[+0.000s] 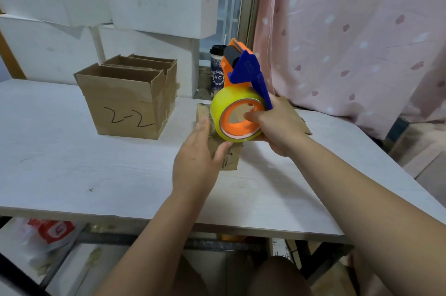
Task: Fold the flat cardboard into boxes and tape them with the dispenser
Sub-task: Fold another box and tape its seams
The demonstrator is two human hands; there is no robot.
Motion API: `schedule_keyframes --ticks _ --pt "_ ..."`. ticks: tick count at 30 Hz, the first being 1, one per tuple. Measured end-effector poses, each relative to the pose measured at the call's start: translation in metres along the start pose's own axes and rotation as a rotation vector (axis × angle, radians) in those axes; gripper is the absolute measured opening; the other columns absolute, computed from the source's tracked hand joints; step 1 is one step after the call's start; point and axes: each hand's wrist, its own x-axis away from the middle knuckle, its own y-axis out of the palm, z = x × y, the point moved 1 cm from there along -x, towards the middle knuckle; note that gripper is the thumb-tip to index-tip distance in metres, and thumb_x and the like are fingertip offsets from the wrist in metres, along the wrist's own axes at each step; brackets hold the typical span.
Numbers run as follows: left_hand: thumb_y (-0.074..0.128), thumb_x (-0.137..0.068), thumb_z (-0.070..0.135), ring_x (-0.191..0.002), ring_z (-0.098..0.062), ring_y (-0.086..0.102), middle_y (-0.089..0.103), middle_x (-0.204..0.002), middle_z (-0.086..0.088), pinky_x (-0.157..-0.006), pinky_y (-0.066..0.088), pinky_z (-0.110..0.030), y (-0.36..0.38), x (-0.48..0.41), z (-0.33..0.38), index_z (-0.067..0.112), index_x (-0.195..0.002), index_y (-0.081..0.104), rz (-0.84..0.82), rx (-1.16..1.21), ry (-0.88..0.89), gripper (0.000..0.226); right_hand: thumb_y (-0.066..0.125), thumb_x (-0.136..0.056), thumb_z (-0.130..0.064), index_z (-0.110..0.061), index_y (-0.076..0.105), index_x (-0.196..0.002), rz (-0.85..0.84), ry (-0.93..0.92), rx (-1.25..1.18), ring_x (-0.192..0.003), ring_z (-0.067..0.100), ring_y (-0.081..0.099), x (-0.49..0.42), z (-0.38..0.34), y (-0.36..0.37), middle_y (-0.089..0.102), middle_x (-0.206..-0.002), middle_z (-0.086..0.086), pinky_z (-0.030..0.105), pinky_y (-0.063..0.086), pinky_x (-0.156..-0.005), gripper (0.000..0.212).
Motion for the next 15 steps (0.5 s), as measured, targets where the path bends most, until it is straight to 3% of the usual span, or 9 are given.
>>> schedule_keyframes --ticks 8,12,15 --pt "0.047 -0.098 0.022 -0.118 -0.027 0.055 0.059 -0.13 -0.009 -0.094 0.048 -0.041 -0.008 0.002 -0.011 0.008 -0.132 0.054 0.019 -0.129 0.189 0.038 0.066 -0.08 0.002 -0.036 0.051 -0.092 -0.093 -0.023 0.123 -0.091 0.018 0.061 -0.004 0.001 -0.008 0.062 -0.099 -0.001 0.04 0.06 -0.072 0.042" --pt "0.058 -0.091 0.007 -0.098 -0.038 0.065 0.067 -0.111 -0.021 -0.077 0.054 -0.045 -0.01 0.001 -0.01 -0.003 -0.118 0.062 0.066 -0.206 0.317 0.029 0.065 -0.078 -0.001 -0.028 0.054 -0.099 -0.129 -0.042 0.262 -0.093 0.026 0.064 -0.012 -0.004 -0.013 0.063 -0.1 0.006 0.041 0.061 -0.069 0.037" --pt "0.06 -0.091 0.007 -0.1 -0.037 0.065 0.067 -0.111 -0.02 -0.075 0.055 -0.045 -0.01 -0.001 -0.012 -0.003 -0.118 0.062 0.073 -0.234 0.357 0.03 0.062 -0.076 -0.006 -0.02 0.059 -0.106 -0.126 -0.07 0.352 -0.094 0.038 0.064 -0.019 -0.011 -0.016 0.065 -0.1 0.016 0.055 0.056 -0.078 0.033"
